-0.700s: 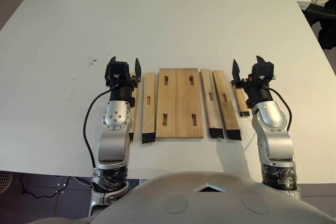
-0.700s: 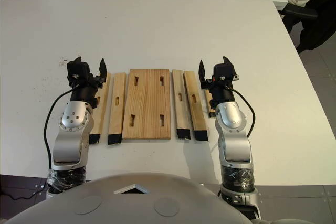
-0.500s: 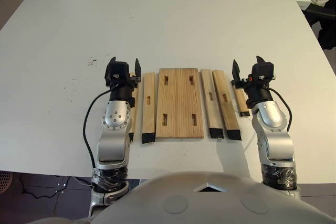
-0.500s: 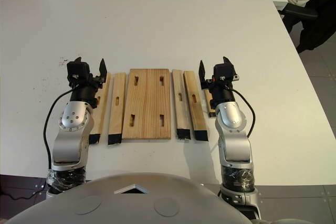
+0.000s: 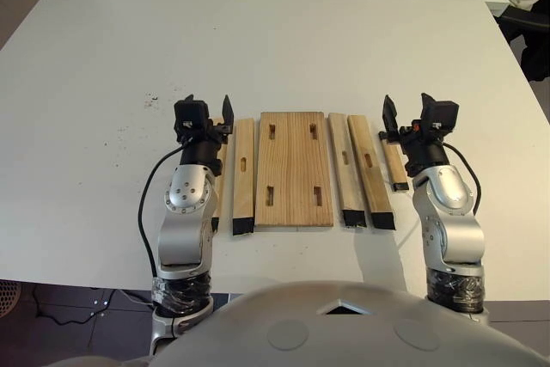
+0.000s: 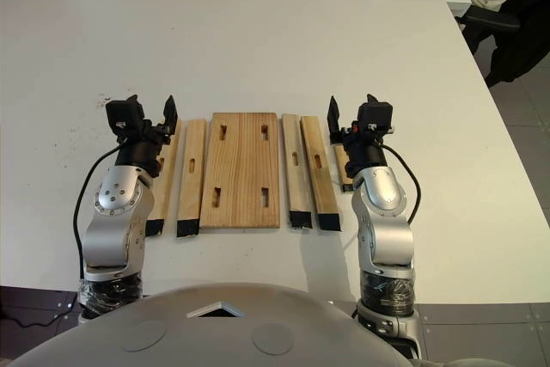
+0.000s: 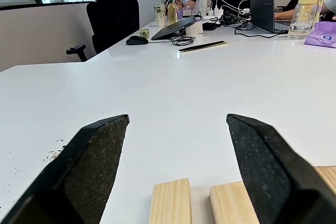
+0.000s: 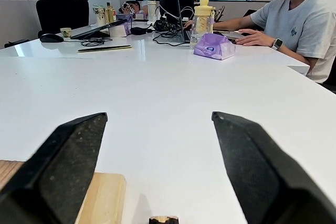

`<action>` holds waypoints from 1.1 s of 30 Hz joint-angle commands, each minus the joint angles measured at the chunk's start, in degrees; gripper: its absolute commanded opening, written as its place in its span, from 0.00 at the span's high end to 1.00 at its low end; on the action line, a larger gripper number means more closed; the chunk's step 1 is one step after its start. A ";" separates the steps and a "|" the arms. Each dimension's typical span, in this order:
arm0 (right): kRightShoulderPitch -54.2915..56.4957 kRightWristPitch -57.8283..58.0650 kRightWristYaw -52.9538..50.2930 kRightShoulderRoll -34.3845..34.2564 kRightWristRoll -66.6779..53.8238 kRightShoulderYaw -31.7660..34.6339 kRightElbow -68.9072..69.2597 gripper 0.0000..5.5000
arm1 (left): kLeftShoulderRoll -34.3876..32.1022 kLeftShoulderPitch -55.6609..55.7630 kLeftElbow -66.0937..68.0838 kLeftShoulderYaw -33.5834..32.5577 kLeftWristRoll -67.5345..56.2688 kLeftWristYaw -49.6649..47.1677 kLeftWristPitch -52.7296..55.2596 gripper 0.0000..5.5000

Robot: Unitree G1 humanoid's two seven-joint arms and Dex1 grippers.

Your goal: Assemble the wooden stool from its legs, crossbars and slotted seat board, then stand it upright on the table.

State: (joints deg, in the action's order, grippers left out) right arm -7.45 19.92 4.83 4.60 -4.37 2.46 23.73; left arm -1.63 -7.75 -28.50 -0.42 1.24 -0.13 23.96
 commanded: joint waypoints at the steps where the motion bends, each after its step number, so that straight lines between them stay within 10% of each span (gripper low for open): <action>1: -0.42 0.77 -0.13 0.71 0.73 -0.45 0.70 0.33 | -0.01 -0.84 -0.84 0.31 0.16 -0.20 0.70 0.37; 23: -0.50 0.26 0.38 1.81 2.03 -1.56 -0.02 0.33 | 0.23 -1.02 -1.06 -0.95 -0.87 0.14 1.91 0.37; 33: -12.37 -1.68 -6.59 -3.13 4.03 -0.05 6.66 0.33 | -15.59 -9.78 -23.94 -15.73 -12.90 14.40 36.13 0.37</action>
State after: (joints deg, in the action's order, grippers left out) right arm -16.29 19.37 0.17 3.18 -1.11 2.37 28.47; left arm -11.86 -17.18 -50.96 -12.52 -9.53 10.37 55.35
